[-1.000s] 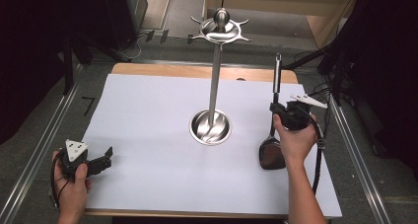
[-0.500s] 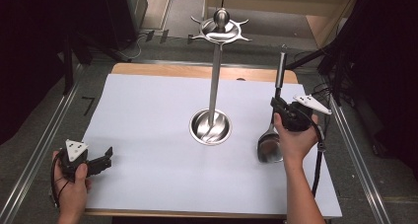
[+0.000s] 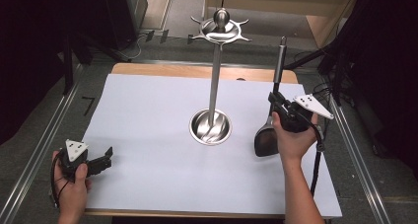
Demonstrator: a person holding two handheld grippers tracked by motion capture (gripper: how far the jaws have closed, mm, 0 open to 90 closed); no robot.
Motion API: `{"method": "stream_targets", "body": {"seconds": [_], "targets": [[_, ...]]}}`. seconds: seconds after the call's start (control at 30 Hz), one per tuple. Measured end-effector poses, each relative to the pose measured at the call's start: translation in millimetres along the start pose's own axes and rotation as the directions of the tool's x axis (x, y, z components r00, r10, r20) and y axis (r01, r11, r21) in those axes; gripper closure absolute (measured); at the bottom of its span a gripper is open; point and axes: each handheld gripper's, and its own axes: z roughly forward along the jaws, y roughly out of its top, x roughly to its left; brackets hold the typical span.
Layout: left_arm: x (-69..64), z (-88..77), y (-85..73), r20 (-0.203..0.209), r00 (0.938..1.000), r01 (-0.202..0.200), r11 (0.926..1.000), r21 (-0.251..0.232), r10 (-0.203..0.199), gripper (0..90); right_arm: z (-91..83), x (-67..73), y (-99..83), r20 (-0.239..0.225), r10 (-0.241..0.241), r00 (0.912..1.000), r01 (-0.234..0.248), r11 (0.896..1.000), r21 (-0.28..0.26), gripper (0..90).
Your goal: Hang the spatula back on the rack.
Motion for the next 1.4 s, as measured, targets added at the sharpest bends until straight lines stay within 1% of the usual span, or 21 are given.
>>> {"method": "stream_targets", "body": {"seconds": [0.07, 0.13, 0.27, 0.37, 0.4, 0.47, 0.57, 0.63, 0.73, 0.77, 0.83, 0.97, 1.03, 1.1, 1.17, 1.33, 1.4], "targets": [[0.0, 0.1, 0.0, 0.001, 1.0000, -0.001, 1.0000, 0.000, 0.001, 7.5, -1.9, 2.8, 2.1, -0.012, -0.008, 0.9999, 0.008, 1.000, -0.014, 76.8], [0.0, 0.0, 0.0, 0.001, 1.0000, -0.002, 1.0000, 0.000, 0.002, 7.5, -3.2, 6.6, 4.8, -0.035, -0.017, 0.9993, 0.016, 1.000, -0.025, 76.9], [-0.1, 0.1, -0.1, -0.001, 1.0000, 0.000, 1.0000, -0.001, 0.000, 7.5, -6.8, 13.9, 9.5, -0.045, -0.037, 0.9983, 0.034, 0.997, -0.062, 76.8], [-0.3, -0.1, -0.1, -0.005, 1.0000, 0.000, 1.0000, -0.002, 0.000, 7.5, -9.3, 18.3, 13.5, -0.066, -0.033, 0.9973, 0.027, 0.996, -0.084, 76.8], [-0.3, -0.1, -0.1, -0.005, 1.0000, -0.001, 1.0000, -0.002, 0.001, 7.5, -10.3, 19.6, 15.3, -0.080, -0.037, 0.9961, 0.030, 0.996, -0.090, 76.8], [-0.3, 0.0, -0.1, -0.004, 1.0000, 0.000, 1.0000, -0.003, 0.000, 7.5, -12.1, 22.5, 16.7, -0.090, -0.040, 0.9951, 0.030, 0.994, -0.109, 76.9], [-0.4, 0.2, -0.2, -0.005, 1.0000, 0.000, 1.0000, -0.005, 0.000, 7.5, -15.0, 27.1, 19.3, -0.118, -0.051, 0.9917, 0.035, 0.991, -0.133, 76.8], [-0.5, 0.1, -0.2, -0.007, 1.0000, 0.000, 1.0000, -0.003, 0.000, 7.5, -17.4, 30.2, 21.1, -0.154, -0.058, 0.9864, 0.035, 0.988, -0.150, 76.8], [-0.5, 0.1, -0.2, -0.007, 1.0000, -0.002, 1.0000, -0.003, 0.001, 7.5, -20.5, 35.0, 22.5, -0.178, -0.082, 0.9805, 0.051, 0.984, -0.173, 76.8], [-0.5, 0.2, -0.2, -0.007, 1.0000, -0.002, 1.0000, -0.003, 0.002, 7.5, -21.2, 36.1, 22.7, -0.179, -0.085, 0.9801, 0.053, 0.983, -0.178, 76.8], [-0.5, 0.0, -0.1, -0.007, 1.0000, -0.003, 1.0000, -0.001, 0.003, 7.5, -23.0, 38.7, 23.2, -0.202, -0.087, 0.9755, 0.049, 0.981, -0.187, 76.8], [-0.5, 0.0, -0.1, -0.007, 1.0000, -0.002, 1.0000, -0.001, 0.002, 7.5, -25.6, 41.1, 22.8, -0.229, -0.090, 0.9693, 0.043, 0.978, -0.204, 76.8], [-0.5, 0.1, 0.0, -0.006, 1.0000, -0.002, 1.0000, 0.000, 0.002, 7.5, -26.7, 42.2, 22.6, -0.250, -0.096, 0.9633, 0.044, 0.978, -0.206, 76.8], [-0.6, 0.1, 0.0, -0.005, 1.0000, -0.003, 1.0000, 0.002, 0.003, 7.5, -27.6, 44.5, 21.9, -0.257, -0.101, 0.9612, 0.048, 0.977, -0.207, 76.8], [-0.6, 0.1, 0.1, -0.005, 1.0000, -0.004, 1.0000, 0.002, 0.004, 7.5, -28.0, 46.7, 21.0, -0.267, -0.111, 0.9572, 0.054, 0.976, -0.210, 76.8], [-0.6, 0.0, 0.2, -0.004, 1.0000, -0.004, 1.0000, 0.004, 0.004, 7.5, -29.5, 51.0, 18.1, -0.296, -0.103, 0.9496, 0.041, 0.978, -0.206, 76.8], [-0.7, -0.1, 0.1, -0.006, 1.0000, -0.004, 1.0000, 0.004, 0.004, 7.5, -30.9, 52.8, 16.6, -0.302, -0.111, 0.9470, 0.048, 0.977, -0.208, 76.8]]}}
